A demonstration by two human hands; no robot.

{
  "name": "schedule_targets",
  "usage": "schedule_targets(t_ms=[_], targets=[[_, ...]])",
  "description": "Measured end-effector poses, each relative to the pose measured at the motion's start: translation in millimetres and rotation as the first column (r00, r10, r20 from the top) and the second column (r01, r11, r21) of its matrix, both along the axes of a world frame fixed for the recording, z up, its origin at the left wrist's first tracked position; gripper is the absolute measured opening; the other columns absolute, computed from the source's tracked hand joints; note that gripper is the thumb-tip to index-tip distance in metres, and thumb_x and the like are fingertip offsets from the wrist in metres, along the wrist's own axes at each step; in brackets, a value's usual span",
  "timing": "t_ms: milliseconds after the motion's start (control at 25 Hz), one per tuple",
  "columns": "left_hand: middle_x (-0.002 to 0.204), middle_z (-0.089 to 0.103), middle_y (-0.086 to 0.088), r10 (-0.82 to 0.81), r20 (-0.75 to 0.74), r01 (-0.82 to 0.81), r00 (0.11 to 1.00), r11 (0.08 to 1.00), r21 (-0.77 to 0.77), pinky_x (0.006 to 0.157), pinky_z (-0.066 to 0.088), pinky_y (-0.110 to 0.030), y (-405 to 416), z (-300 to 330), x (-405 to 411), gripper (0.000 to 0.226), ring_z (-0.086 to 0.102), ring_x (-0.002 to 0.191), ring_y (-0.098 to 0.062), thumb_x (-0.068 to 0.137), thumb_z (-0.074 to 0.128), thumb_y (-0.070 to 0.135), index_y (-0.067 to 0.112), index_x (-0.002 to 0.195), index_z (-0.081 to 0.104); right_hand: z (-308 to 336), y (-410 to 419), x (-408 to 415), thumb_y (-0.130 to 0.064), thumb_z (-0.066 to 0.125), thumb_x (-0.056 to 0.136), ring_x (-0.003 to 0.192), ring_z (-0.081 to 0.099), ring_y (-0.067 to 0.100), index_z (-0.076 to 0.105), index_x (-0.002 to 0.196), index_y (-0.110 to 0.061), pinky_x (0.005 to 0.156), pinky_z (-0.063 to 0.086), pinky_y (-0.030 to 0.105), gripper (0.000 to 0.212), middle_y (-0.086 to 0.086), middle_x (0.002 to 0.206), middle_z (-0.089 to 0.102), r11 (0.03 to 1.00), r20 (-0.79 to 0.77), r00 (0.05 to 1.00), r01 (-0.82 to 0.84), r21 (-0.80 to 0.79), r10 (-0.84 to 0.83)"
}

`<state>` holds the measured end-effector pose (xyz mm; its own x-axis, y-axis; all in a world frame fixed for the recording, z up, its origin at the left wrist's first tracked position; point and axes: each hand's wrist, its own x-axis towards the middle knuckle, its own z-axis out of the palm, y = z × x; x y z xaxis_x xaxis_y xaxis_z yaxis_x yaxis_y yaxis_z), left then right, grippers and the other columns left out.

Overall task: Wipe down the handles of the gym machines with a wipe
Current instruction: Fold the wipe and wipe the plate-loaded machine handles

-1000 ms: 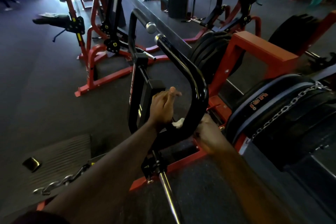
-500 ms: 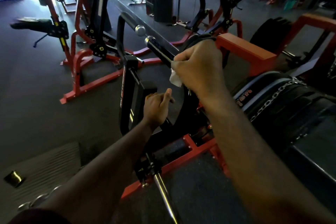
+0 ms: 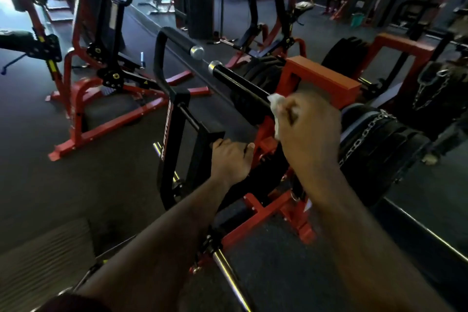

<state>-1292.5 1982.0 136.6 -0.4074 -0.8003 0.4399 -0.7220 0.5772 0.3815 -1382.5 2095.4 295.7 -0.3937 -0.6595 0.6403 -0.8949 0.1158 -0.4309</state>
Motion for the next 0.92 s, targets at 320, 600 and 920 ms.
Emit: schedule_targets(t_ms=[320,600,920], targets=[[0.104,0.068,0.001,-0.344,0.016,0.344,0.939,0.939,-0.01,0.099,0.028,-0.036,-11,-13,32,0.038,0.056,0.102,-0.023,0.098,0.037,0.037,0.018,0.094,0.069,6,-29,10,-0.021,0.046,0.1,0.066,0.063,0.014,0.065,0.091,-0.015,0.062,0.054,0.034,0.022,-0.001,0.078,0.065,0.976,0.114,0.987,0.087,0.2,-0.112],[0.133,0.059,0.003,-0.421,-0.111,0.426,0.9,0.904,0.024,0.119,0.012,-0.045,-13,-22,31,0.055,0.044,0.133,-0.017,0.1,0.022,0.049,0.018,0.123,0.062,-128,30,60,-0.001,0.042,0.102,0.069,0.064,0.013,0.066,0.086,-0.012,0.061,0.052,0.025,0.031,0.003,0.078,0.069,0.937,0.955,0.015,0.192,-0.292,0.295],[0.12,0.066,-0.008,-0.367,-0.679,0.627,0.636,0.759,0.177,0.104,0.044,-0.044,-11,-17,85,0.044,0.058,0.115,-0.017,0.079,0.044,0.004,0.003,0.117,0.065,-178,-40,104,0.016,0.034,0.091,0.055,0.056,0.011,0.06,0.083,-0.005,0.057,0.046,0.023,0.035,0.005,0.064,0.058,0.901,0.846,-0.35,0.315,-0.298,0.402]])
